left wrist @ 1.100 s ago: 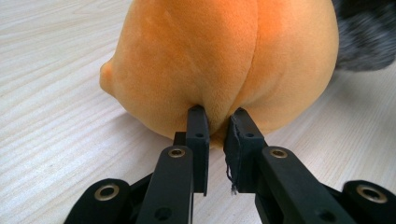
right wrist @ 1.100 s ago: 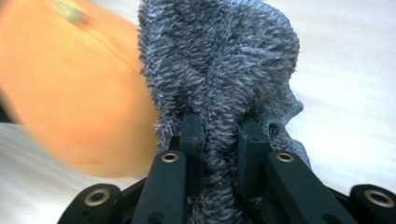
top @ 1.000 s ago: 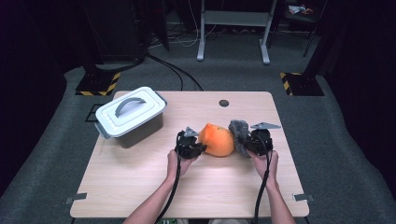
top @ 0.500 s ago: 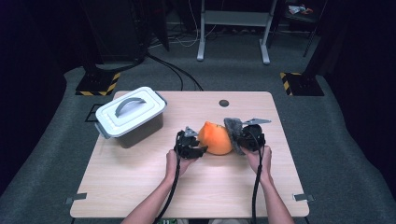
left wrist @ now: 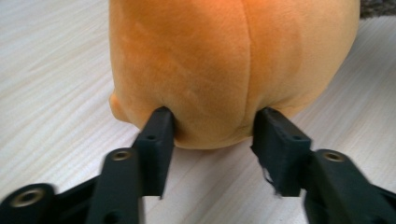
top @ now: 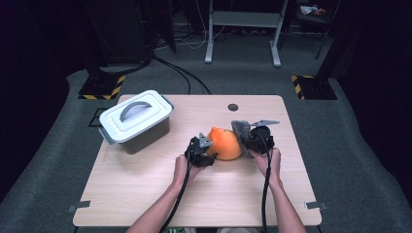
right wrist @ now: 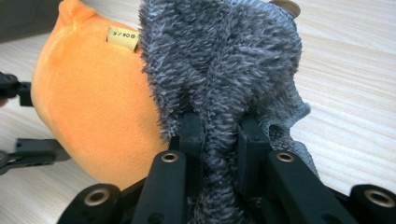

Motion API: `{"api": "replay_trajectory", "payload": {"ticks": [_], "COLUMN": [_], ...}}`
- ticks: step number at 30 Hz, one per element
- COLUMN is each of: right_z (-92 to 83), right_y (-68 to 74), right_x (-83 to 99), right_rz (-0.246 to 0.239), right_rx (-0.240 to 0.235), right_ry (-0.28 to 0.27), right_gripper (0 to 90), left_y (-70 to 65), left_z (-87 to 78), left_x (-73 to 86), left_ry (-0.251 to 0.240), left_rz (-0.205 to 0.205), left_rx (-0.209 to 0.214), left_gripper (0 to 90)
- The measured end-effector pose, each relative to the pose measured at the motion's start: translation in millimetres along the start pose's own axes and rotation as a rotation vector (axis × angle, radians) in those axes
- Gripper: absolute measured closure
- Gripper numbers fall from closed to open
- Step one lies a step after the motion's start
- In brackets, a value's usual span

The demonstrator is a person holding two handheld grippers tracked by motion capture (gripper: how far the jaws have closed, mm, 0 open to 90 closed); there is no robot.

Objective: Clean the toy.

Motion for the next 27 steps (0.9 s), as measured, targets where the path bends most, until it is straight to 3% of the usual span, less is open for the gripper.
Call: {"api": "replay_trajectory", "payload": {"ticks": [2,4,5,6,9,11,13,15,16,20,27], "right_z": [-0.6,-2.2,-2.8,-5.4,-12.9,-17.1,-23.3,-29.4,-32.7,-42.2,-31.0], "right_y": [0.6,1.7,1.2,1.0,0.8,2.0,5.8,10.6,13.7,30.4,55.2], "right_x": [0.3,0.6,0.3,0.1,-0.6,-0.9,-2.3,-4.9,-7.0,-17.7,-26.0], "right_rz": [0.005,0.017,0.011,0.015,0.017,0.011,0.007,-0.001,-0.008,-0.043,-0.091], "right_rx": [0.006,-0.006,0.004,-0.003,-0.012,-0.02,-0.03,-0.041,-0.047,-0.072,-0.09], "right_ry": [0.003,0.001,-0.004,-0.01,-0.03,-0.039,-0.048,-0.059,-0.067,-0.09,-0.081], "right_gripper": [75.7,75.7,75.7,75.7,75.8,75.8,75.7,75.7,75.7,75.7,75.4], "left_y": [-0.2,1.2,2.1,2.9,3.6,4.1,4.4,3.3,2.6,-1.1,-5.4], "left_z": [0.3,0.0,-0.7,-1.5,-5.0,-7.3,-11.1,-13.3,-13.9,-14.9,-11.7], "left_x": [-0.4,-0.3,-0.1,0.1,-1.6,-3.2,-6.3,-8.3,-8.7,-8.5,-9.8], "left_ry": [-0.006,-0.026,-0.039,-0.047,-0.071,-0.08,-0.101,-0.095,-0.104,-0.092,-0.065], "left_rz": [-0.007,-0.042,-0.09,-0.112,-0.182,-0.203,-0.259,-0.256,-0.279,-0.302,-0.229], "left_rx": [-0.001,0.021,0.049,0.055,0.1,0.114,0.157,0.161,0.177,0.199,0.14], "left_gripper": [59.9,68.0,71.4,74.1,77.6,78.4,78.8,79.0,79.0,78.8,77.3]}}
Point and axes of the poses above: each handheld gripper's, and its own axes: z roughly forward along the jaws, x roughly out of its underside, y roughly to its left, the point moved 5 cm from there along z, roughly forward along the jaws, and after that the axes turned 5 degrees about x, right-handed, at the moved point
